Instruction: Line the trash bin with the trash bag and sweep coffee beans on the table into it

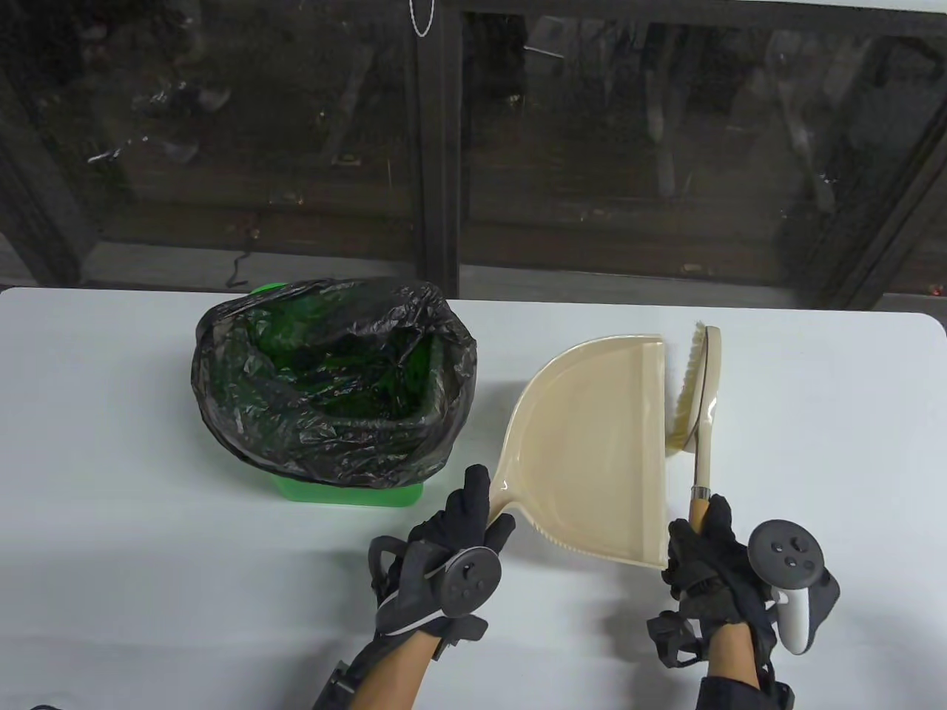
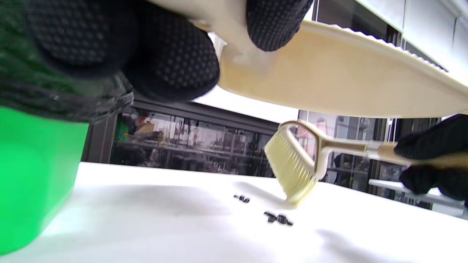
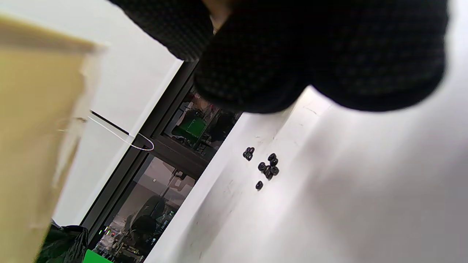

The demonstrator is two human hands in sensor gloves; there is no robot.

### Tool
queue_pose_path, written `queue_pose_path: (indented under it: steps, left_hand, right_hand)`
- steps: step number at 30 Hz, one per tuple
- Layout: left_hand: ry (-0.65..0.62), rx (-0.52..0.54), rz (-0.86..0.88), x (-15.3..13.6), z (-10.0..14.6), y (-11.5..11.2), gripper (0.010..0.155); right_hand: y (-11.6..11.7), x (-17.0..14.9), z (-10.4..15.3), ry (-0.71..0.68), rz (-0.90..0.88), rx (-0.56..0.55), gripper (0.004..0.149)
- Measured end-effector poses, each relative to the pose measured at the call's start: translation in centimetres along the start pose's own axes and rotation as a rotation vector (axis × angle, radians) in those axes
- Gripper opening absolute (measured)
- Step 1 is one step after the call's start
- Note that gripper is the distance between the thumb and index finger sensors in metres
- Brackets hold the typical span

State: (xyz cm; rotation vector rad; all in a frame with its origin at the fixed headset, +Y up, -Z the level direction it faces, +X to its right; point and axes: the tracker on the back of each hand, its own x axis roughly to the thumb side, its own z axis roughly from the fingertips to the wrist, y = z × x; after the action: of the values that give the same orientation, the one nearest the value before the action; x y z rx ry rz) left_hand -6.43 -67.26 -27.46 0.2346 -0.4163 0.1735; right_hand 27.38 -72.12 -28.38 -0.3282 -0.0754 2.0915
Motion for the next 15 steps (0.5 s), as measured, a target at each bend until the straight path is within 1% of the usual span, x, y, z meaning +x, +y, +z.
queue_pose_path:
  steps: [5,15]
  left_hand:
    - [0.036,-0.072,-0.019,-1.0,-0.1,-1.6,0.067]
    - [0.095,-0.191,-0.035,-2.8,-0.1,-3.9,0.067]
  right_hand:
    - [0.0,0.1,0.0,-0.002,0.024,-0.004,0.07]
    - [0.3,0.7,0.2,-0.025,0.101,-0.002,0.07]
